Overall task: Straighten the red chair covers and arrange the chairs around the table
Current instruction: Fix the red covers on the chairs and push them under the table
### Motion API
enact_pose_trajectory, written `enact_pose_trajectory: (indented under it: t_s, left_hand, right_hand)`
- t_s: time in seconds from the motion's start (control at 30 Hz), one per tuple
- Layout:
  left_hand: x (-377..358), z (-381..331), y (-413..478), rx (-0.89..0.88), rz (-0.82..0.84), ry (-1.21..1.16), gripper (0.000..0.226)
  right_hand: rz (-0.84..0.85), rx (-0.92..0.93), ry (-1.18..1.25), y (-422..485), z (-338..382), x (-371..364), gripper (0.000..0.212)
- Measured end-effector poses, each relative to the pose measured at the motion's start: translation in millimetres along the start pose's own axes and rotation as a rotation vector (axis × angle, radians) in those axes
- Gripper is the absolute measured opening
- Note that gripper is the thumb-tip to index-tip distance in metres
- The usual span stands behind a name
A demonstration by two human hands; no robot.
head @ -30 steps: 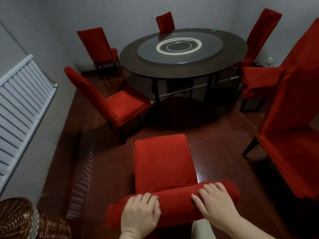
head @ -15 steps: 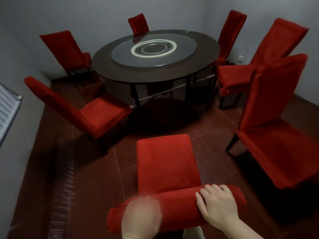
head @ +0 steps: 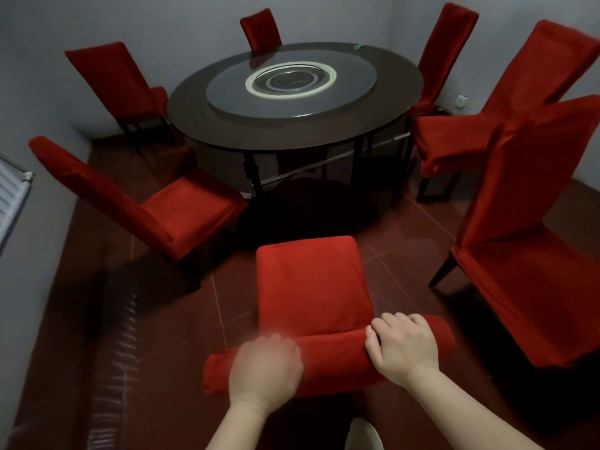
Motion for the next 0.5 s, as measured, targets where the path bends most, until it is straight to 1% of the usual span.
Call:
enact_pose_trajectory:
  t_s: [0.2,0.5]
  left_hand:
    - [-18.2,30.1,46.8,0.003,-0.033,0.016,0.029]
    - [-41.5,72.9,121.3,-0.006,-0.137,0.052,0.031]
  right_hand:
    - [0.007,-0.026,-0.015,51.2,-3.9,-26.4,0.035]
    - [-0.031,-0.022,-0.056,131.8,-10.9,-64.5,0.034]
Point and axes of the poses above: each hand's wrist, its own y-axis towards the middle knuckle, its own x-axis out of the back of the hand, z = x × y, the point moved 9 cm from there along y, towards the middle knuckle, and after that the axes turned 2 degrees about -y, right-handed, at the moved point
